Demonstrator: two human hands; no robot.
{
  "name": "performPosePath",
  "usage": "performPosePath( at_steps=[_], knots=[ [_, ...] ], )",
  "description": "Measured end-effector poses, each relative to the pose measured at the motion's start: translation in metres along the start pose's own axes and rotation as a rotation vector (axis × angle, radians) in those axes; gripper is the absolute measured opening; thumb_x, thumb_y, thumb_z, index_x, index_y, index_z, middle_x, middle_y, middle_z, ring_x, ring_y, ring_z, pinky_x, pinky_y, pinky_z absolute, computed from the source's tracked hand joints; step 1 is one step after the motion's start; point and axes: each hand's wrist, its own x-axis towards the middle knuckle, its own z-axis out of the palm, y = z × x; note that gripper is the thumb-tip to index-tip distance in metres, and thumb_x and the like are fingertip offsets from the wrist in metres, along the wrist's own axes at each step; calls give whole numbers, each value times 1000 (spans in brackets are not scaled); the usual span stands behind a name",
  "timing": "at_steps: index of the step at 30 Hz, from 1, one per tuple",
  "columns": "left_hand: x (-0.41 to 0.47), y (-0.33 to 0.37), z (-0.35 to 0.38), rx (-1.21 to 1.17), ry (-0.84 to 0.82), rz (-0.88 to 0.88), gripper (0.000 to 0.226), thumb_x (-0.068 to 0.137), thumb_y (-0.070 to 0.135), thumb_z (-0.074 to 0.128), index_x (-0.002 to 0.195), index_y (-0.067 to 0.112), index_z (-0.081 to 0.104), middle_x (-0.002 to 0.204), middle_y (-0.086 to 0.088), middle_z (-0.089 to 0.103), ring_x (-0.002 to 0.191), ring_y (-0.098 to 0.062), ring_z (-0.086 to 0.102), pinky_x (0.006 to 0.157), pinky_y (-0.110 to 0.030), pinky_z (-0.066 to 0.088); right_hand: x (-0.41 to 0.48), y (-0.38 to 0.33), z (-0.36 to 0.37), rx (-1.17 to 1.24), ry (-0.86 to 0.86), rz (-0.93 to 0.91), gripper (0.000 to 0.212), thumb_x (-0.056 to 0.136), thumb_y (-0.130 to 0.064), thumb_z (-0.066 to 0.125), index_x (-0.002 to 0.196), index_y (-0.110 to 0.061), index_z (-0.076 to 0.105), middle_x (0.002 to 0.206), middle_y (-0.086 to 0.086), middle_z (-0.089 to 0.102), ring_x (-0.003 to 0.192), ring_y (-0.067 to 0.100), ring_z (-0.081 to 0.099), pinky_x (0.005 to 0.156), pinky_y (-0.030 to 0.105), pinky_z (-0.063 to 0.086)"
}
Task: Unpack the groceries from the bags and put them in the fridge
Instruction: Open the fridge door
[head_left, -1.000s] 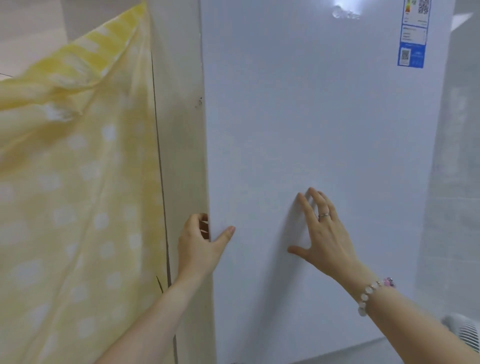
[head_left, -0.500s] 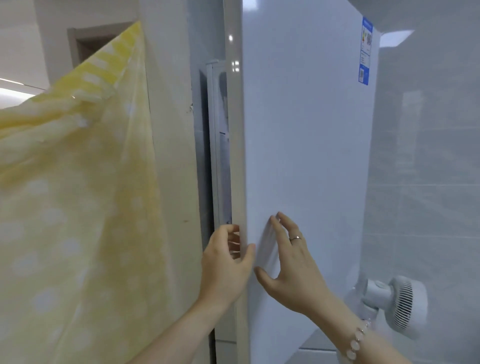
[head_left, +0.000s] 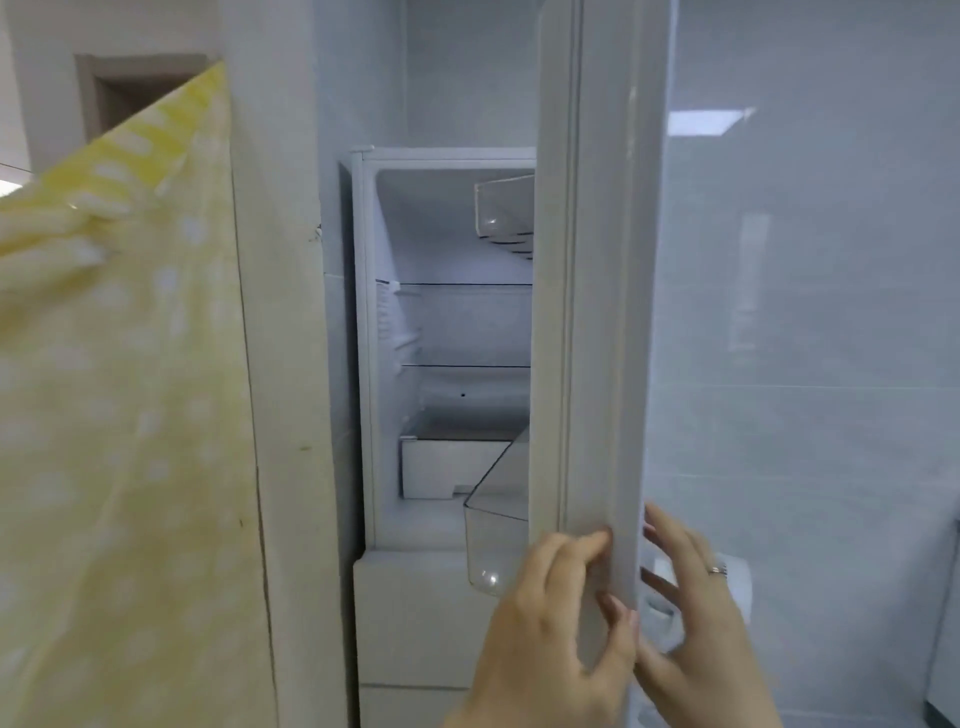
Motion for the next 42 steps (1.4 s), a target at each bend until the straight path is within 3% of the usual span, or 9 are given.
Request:
performPosePath(
  at_steps=[5,8,14,17,20,25,30,34,42],
  knots=[
    [-9,3,28,260,43,305,55,71,43,58,121,23,47,120,7,48,107,-12,51,91,-21,42,-16,12,-57,-64,247,5,59,73,-22,75,112,-56,46,104,-35,56,92,-8,60,68,3,49],
    [-11,-7,37,360,-74,239,65,68,46,53,128,23,44,133,6,43,121,-14,44,98,-26,36,-22,19,-82,-36,352,115,58,74,-68,56,113,-24,54,98,-40,55,85,-17,57,68,-3,45],
    [12,-8,61,523,-466,185,89,61,47,67,141,29,32,137,2,49,124,-15,49,95,-28,46,-27,46,-123,-222,603,368,63,74,-76,38,129,-45,47,102,-1,63,92,-9,57,73,-9,36],
    [19,8,81,449,-541,210,94,56,41,68,142,28,32,135,1,50,124,-14,42,99,-25,41,-24,59,-147,-353,567,430,71,77,-51,38,139,-16,44,116,25,61,97,37,61,85,24,50],
    [26,28,97,424,-554,199,98,54,31,64,142,27,23,137,-4,49,125,-18,48,99,-24,39,-17,60,-165,-452,518,526,70,78,-35,34,143,-10,39,124,26,56,103,40,57,92,49,44],
    [43,52,122,396,-661,269,102,78,4,52,145,31,-19,156,-12,-9,145,-24,-3,116,-35,2,-26,67,-183,-668,443,632,65,90,-6,54,148,-5,25,142,24,32,129,38,32,99,51,35],
    [56,62,149,396,-722,268,96,79,8,55,149,13,-10,157,-8,-10,145,-19,-4,116,-33,2,-57,57,-162,-775,279,561,82,79,-2,66,148,-11,24,156,5,15,140,27,20,103,42,36],
    [69,71,164,414,-778,233,90,85,22,56,150,11,-6,158,-5,-6,145,-18,-6,116,-34,0,-39,69,-142,-932,3,179,104,45,-2,80,140,-4,38,144,17,41,132,24,27,108,25,28],
    [80,73,166,449,-904,177,97,82,10,53,148,18,-17,156,7,-19,143,-31,-16,116,-49,-5,-14,94,-157,-1160,-150,274,103,41,-9,73,138,1,41,144,10,43,133,27,41,107,35,38]
  ],
)
